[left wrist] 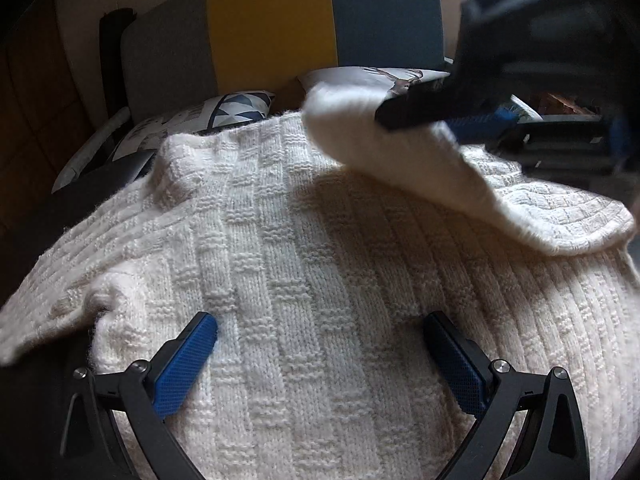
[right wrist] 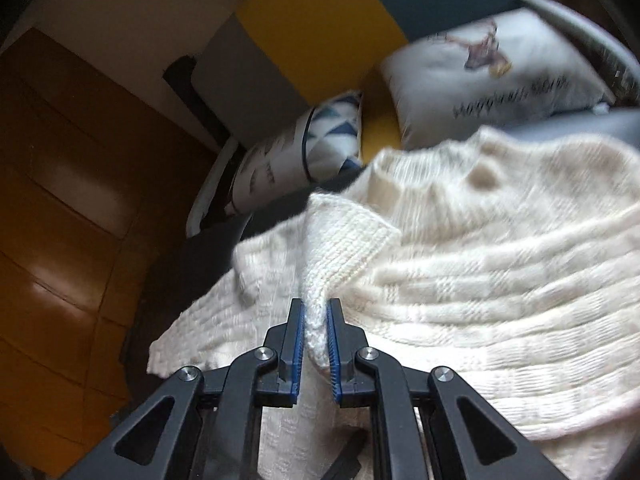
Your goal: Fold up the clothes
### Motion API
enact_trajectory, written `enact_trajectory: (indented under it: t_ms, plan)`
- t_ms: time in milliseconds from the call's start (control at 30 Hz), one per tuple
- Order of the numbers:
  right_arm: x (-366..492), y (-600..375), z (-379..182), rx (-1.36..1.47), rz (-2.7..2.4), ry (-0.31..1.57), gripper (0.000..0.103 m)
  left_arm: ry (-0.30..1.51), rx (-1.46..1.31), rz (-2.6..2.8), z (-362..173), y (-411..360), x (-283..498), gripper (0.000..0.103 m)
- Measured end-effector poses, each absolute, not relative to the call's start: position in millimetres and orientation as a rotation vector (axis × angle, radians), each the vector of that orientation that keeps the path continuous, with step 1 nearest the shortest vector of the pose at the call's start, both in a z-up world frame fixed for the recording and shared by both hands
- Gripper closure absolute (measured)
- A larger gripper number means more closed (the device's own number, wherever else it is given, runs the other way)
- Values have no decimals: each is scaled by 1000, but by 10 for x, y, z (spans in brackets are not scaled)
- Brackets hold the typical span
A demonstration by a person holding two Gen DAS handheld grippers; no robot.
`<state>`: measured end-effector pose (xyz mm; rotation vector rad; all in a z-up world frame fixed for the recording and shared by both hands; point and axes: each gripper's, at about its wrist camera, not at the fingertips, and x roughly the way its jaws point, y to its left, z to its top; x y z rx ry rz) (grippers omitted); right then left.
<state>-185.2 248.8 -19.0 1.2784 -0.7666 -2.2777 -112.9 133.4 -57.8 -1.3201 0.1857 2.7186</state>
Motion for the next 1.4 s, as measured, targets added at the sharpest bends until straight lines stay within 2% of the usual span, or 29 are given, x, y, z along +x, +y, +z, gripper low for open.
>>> enact_trajectory:
  t_ms: [100, 200, 233, 367, 500, 533, 567, 600, 700, 767, 900, 1000, 1300, 1333, 1400]
  plan:
    - [-1904, 2430, -337, 1338, -2230, -730, 93, 186, -1320, 2718, -574, 1355, -1131, 0]
    - [-1877, 2339, -433, 1414, -2241, -619, 84, 183, -1322, 2717, -569, 1366, -1135, 0]
    - [-1837, 2349, -437, 1414, -2241, -625, 80, 181, -1322, 2716, -569, 1361, -1131, 0]
    - [-1478, 2643, -289, 1269, -2284, -774, 80, 170, -1328, 2709, -562, 1373, -1142, 0]
    - [-959, 3038, -197, 1173, -2438, -811, 79, 167, -1341, 2702, -528, 1397, -1159, 0]
    - [-842, 3125, -222, 1182, -2475, -800, 81, 164, -1346, 2698, -523, 1402, -1160, 0]
    - [-743, 3211, -249, 1197, -2512, -781, 90, 159, -1355, 2692, -517, 1399, -1172, 0]
    - [-655, 3276, -280, 1214, -2545, -755, 92, 153, -1365, 2685, -510, 1392, -1192, 0]
    - [-470, 3404, -376, 1267, -2645, -652, 92, 107, -1403, 2654, -491, 1315, -1252, 0]
    - [-416, 3479, -462, 1304, -2733, -583, 92, 7, -1417, 2629, -427, 1268, -1304, 0]
    - [-357, 3711, -609, 1258, -2751, -752, 99, -199, -1413, 2579, -312, 1202, -1357, 0]
    - [-324, 3837, -655, 1224, -2725, -845, 100, -270, -1388, 2550, -252, 1217, -1394, 0]
    - [-275, 3928, -648, 1198, -2701, -890, 100, -388, -1444, 2580, -334, 1130, -1640, 0]
    - [-272, 3930, -648, 1196, -2700, -893, 100, -395, -1430, 2594, -328, 1135, -1661, 4]
    - [-273, 3932, -649, 1193, -2697, -901, 100, -370, -1437, 2599, -322, 1178, -1708, 21]
